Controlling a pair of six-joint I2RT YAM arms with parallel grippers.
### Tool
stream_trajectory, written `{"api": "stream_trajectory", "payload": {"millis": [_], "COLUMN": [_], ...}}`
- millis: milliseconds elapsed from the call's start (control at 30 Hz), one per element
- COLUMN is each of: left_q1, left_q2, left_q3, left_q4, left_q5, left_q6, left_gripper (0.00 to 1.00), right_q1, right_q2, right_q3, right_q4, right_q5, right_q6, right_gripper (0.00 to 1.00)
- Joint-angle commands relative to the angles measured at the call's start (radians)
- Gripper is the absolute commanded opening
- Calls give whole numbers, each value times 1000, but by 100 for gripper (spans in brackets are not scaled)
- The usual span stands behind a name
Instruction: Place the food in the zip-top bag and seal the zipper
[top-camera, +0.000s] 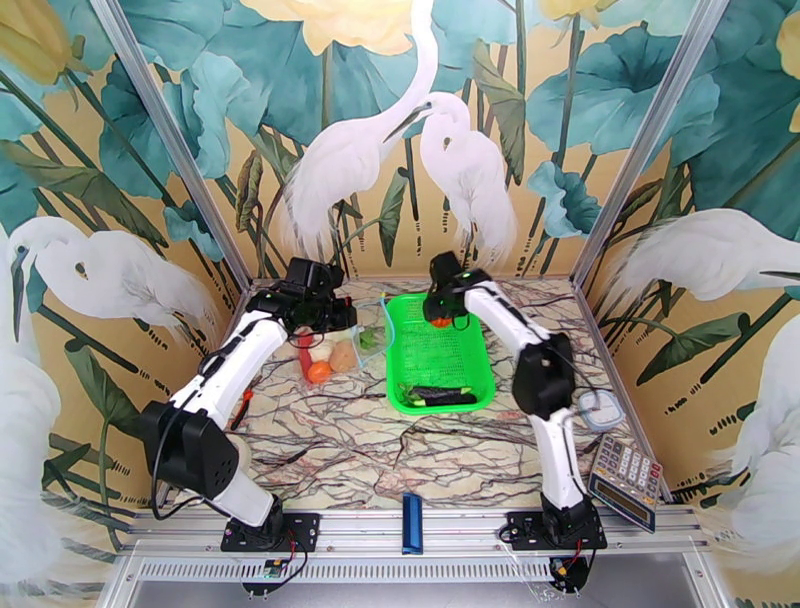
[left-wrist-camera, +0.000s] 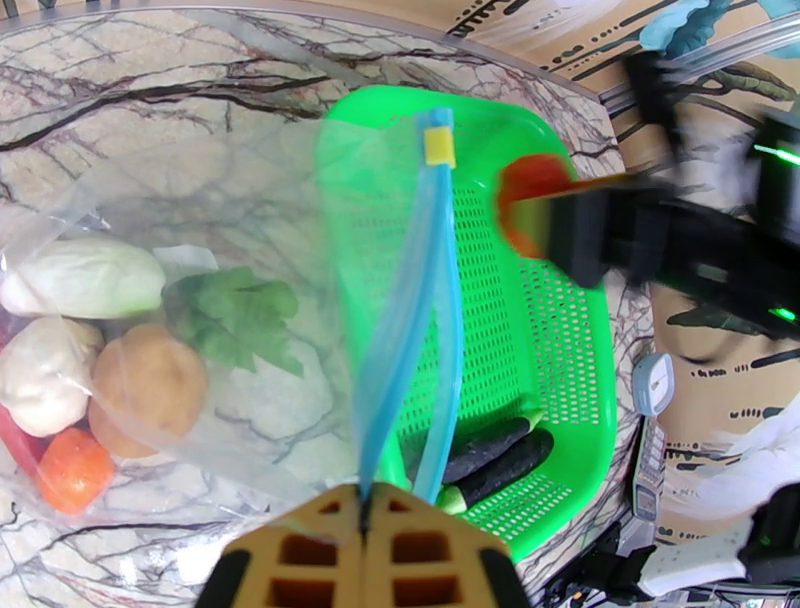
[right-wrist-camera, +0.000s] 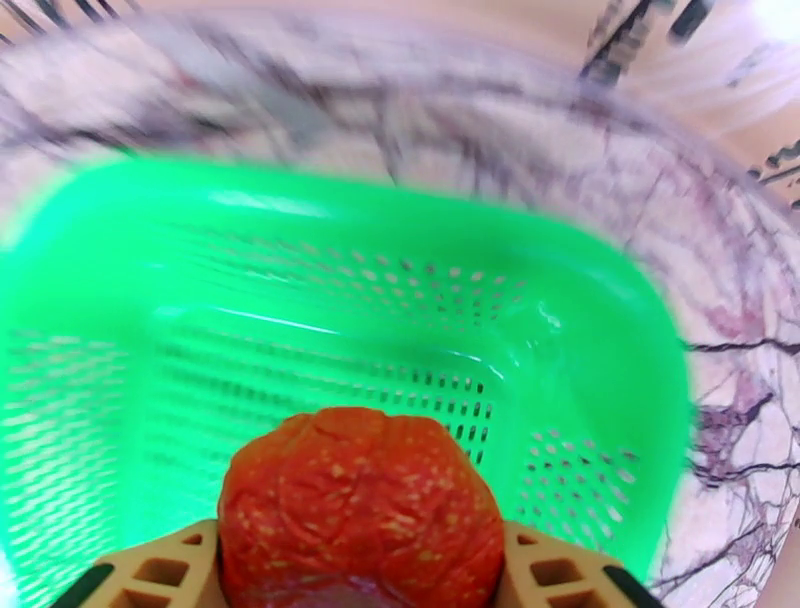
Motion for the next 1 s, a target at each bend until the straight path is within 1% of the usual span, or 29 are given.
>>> {"api": "stream_trajectory", "payload": {"millis": [0, 133, 300, 433, 567, 700, 833, 900, 967], "left_q1": [6, 6, 6, 6, 6, 6, 6, 6, 6], "left_q2": [20, 37, 50, 51, 46, 44, 36, 32, 29], "left_q3": [40, 60, 83, 94, 98, 96, 94, 94, 93], "left_q4": [4, -1, 1, 3, 9, 12, 17, 18, 16], "left_q5": [30, 31, 39, 50, 61, 68, 77, 81, 82], "left_q6": [11, 11, 7, 5, 2, -2, -6, -7, -6], "left_gripper": [0, 0, 0, 0, 0, 0, 0, 0, 0], "right_q1": [23, 60, 114, 156, 190, 218, 220, 222, 224], "right_q2": [-135, -221, -256, -236, -187, -128, -81, -65, -47], "right_q3": [-45, -82, -124, -154, -145, -91, -64, -54, -35], "right_q4": [62, 76, 83, 106, 132, 106, 89, 87, 77], "right_q5": [-162, -305, -405, -411, -433, -424, -407, -408, -408], "right_q6": [40, 55, 95, 124, 154, 157, 177, 182, 181], "right_gripper": [49, 49, 49, 54, 54, 54, 59, 60, 64]}}
